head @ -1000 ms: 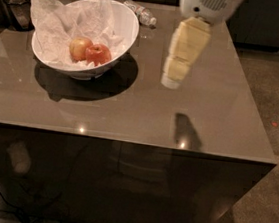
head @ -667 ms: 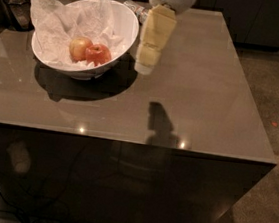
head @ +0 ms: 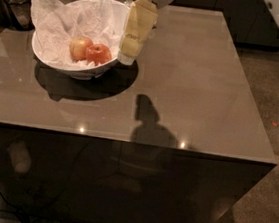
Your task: Pick apple from white bowl
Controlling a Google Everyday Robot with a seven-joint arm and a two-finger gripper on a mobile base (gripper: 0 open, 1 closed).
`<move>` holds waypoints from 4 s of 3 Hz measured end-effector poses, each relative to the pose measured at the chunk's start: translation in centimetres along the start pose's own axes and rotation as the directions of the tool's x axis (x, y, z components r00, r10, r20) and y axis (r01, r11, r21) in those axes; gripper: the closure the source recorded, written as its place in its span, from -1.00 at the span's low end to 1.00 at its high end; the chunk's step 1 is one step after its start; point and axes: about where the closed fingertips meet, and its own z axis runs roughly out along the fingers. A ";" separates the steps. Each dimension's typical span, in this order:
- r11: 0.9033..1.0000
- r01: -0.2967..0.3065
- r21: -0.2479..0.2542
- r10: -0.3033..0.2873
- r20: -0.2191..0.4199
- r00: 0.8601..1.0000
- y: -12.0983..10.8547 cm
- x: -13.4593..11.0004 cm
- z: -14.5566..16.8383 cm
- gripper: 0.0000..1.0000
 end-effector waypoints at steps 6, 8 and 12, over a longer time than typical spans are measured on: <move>0.981 -0.187 -0.052 0.191 0.085 0.978 -7.4 -8.2 9.7 -1.00; 0.964 -0.240 -0.115 0.250 0.080 0.965 -7.5 -7.5 12.4 -1.00; 0.918 -0.317 -0.238 0.346 0.094 0.933 -8.2 -7.8 17.4 -1.00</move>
Offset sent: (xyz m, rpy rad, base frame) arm 0.0510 0.0887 -0.0150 -0.0395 0.1785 0.0922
